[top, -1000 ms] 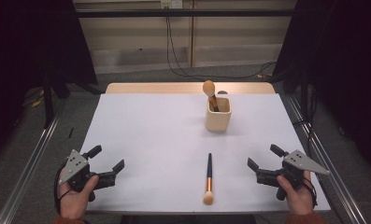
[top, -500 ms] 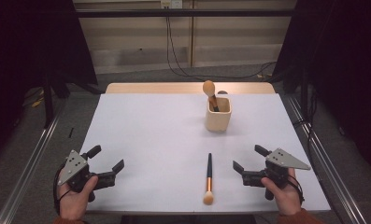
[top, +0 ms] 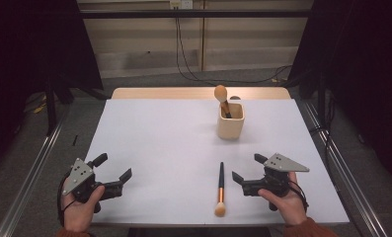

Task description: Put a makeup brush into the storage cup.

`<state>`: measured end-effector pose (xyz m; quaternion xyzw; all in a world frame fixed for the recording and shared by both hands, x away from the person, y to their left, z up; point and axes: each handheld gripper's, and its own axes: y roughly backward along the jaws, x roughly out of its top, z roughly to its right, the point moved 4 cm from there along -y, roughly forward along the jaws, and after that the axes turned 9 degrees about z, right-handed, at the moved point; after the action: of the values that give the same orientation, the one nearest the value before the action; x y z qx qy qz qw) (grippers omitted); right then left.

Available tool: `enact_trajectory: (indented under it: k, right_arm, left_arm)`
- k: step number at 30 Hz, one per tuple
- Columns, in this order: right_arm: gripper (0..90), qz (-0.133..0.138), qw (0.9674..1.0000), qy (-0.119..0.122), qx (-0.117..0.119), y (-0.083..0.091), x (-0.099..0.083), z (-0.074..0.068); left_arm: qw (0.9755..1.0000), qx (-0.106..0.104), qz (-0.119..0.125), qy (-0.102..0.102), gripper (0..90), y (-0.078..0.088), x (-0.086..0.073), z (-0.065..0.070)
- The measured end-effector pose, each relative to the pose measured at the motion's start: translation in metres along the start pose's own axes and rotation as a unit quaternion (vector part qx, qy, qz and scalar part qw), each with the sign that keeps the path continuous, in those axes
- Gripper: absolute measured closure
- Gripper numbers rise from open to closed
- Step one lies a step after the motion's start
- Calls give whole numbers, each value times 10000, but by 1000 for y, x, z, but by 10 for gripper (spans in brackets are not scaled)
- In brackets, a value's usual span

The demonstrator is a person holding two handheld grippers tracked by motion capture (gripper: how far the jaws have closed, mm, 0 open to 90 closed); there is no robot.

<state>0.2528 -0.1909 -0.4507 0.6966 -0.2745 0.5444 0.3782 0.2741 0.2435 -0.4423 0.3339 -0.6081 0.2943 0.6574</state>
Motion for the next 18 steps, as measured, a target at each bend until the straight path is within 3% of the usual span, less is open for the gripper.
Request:
enact_trajectory:
  k: [6, 12, 18]
  right_arm:
    - [9, -180, 9997, 24, 147, -12, 1, -7]
    - [11, -119, 9997, 113, 166, -23, 4, -9]
    - [14, -228, 9994, 132, 231, -32, 6, -13]
  left_arm:
    - [10000, 13, -6, 6, 29, 0, 0, 0]
    - [10000, -4, -19, -11, 29, 0, 0, 0]
    - [10000, -9, -33, -39, 29, -1, 0, 1]
